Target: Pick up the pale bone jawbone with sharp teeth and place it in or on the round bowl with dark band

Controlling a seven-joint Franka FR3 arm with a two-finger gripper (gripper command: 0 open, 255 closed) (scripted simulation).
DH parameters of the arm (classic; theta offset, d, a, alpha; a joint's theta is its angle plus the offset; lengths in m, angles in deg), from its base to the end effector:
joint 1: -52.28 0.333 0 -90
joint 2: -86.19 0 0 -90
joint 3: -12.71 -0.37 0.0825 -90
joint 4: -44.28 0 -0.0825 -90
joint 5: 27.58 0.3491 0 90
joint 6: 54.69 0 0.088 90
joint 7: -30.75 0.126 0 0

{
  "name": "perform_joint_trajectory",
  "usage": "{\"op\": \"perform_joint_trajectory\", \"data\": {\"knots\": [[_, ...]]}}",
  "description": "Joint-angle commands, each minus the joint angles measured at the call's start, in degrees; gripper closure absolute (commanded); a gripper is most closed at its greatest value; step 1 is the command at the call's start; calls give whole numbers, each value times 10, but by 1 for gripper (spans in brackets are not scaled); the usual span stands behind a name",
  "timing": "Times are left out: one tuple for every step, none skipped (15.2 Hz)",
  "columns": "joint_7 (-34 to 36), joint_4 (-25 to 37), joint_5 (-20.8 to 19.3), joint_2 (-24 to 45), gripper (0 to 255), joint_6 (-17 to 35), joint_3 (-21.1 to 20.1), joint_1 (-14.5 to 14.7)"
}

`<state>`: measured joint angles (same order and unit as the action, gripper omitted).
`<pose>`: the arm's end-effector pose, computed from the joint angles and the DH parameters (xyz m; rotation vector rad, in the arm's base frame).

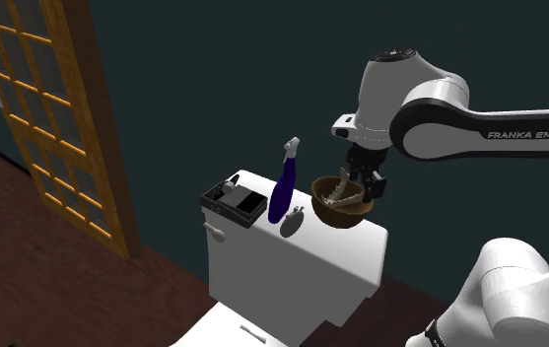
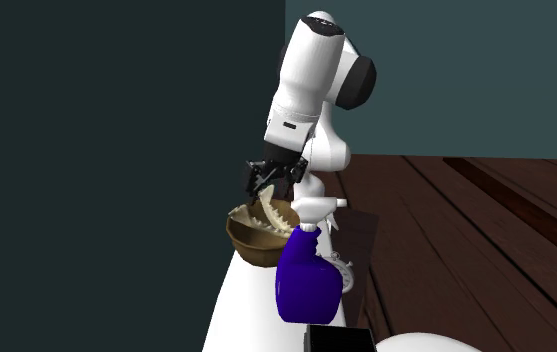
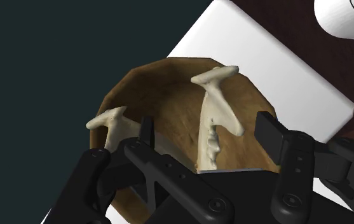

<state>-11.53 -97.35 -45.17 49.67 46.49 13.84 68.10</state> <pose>0.2844 0.0399 0.5407 2.4717 1.4630 -0.1935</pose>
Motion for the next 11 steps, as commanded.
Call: {"op": "perform_joint_trajectory", "data": {"knots": [[0, 0, 0, 0, 0, 0, 0, 0], [0, 0, 0, 0, 0, 0, 0, 0], [0, 0, 0, 0, 0, 0, 0, 0], [-1, 19, 4, 1, 0, -19, -4, 2], [-2, 38, 8, 2, 0, -37, -9, 4], [-2, 58, 12, 4, 0, -56, -13, 5], [-3, 74, 14, 6, 0, -70, -17, 7], [-3, 74, 14, 6, 0, -70, -17, 6], [-3, 74, 14, 6, 0, -70, -17, 6], [-3, 74, 14, 6, 0, -70, -17, 6], [-3, 74, 14, 6, 0, -70, -17, 6]]}}
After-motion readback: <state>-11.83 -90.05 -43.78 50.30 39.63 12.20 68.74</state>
